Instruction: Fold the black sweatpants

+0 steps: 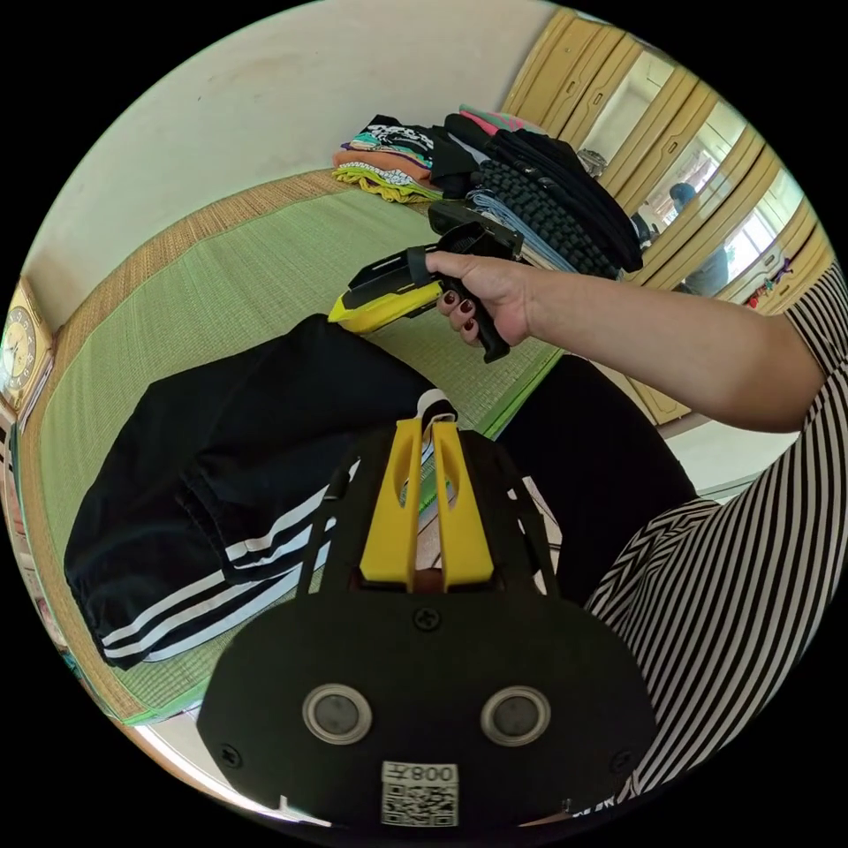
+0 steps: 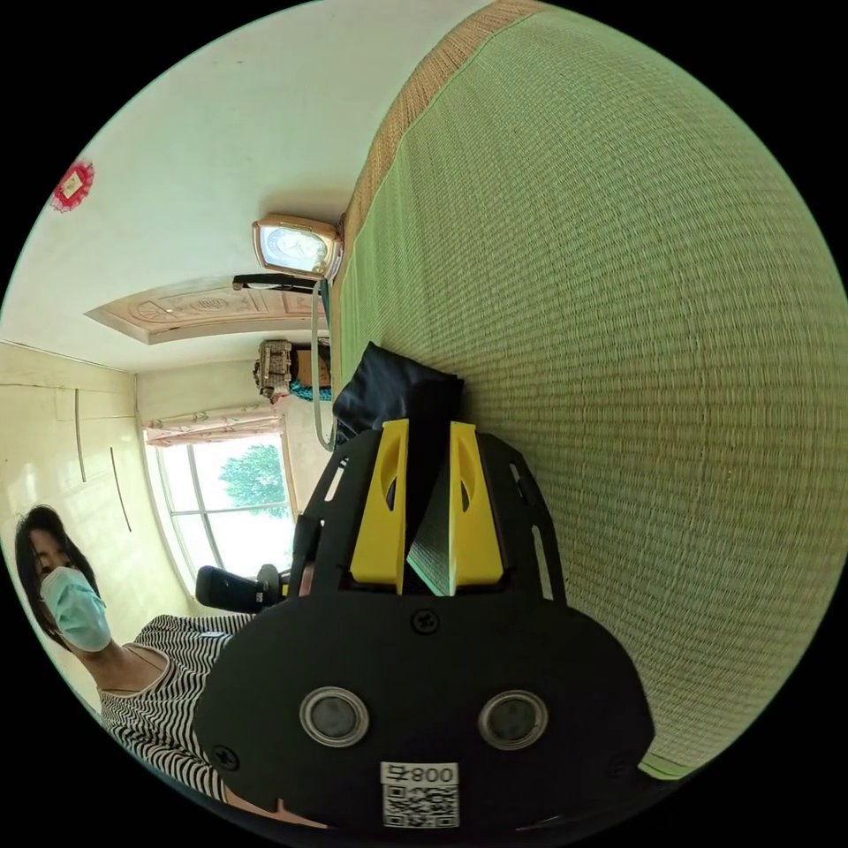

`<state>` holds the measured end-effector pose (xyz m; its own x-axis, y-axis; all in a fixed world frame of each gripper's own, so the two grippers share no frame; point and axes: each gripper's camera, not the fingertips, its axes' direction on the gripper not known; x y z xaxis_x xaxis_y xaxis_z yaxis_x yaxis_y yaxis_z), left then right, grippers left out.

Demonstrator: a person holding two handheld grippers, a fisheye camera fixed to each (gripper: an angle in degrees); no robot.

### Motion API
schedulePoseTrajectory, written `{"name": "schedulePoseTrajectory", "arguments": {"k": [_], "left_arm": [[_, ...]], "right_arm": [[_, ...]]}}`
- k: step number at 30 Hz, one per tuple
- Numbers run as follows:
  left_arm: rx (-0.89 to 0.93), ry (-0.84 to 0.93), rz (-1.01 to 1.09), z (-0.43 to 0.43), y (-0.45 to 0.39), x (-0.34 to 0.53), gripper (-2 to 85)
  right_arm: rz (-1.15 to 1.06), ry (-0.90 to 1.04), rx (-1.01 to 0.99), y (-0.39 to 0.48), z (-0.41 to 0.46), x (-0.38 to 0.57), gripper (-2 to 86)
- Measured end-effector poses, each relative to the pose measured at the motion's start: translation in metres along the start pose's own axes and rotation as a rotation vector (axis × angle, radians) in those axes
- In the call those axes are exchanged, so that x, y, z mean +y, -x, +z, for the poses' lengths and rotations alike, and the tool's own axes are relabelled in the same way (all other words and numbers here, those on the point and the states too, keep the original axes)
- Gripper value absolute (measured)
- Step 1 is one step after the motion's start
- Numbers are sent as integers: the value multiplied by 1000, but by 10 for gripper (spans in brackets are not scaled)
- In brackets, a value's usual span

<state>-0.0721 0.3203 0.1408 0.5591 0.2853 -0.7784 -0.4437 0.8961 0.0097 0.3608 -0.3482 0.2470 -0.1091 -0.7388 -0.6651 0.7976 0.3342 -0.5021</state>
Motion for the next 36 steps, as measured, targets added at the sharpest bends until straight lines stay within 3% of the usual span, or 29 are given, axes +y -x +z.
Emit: {"name": "schedulePoseTrajectory", "arguments": {"k": [13, 24, 31, 36], "left_arm": [[-20, -16, 40, -46, 3, 40, 21], [135, -70, 40, -90, 29, 86, 21], [301, -253, -103, -155, 93, 143, 20], [307, -440, -292, -219, 168, 214, 20]], "right_arm": [[59, 5, -53, -2, -3, 9, 51], [65, -137, -52, 23, -42, 59, 21], [-32, -207, -128, 88, -31, 68, 20], [-199, -137, -159, 179, 39, 41, 20]]}}
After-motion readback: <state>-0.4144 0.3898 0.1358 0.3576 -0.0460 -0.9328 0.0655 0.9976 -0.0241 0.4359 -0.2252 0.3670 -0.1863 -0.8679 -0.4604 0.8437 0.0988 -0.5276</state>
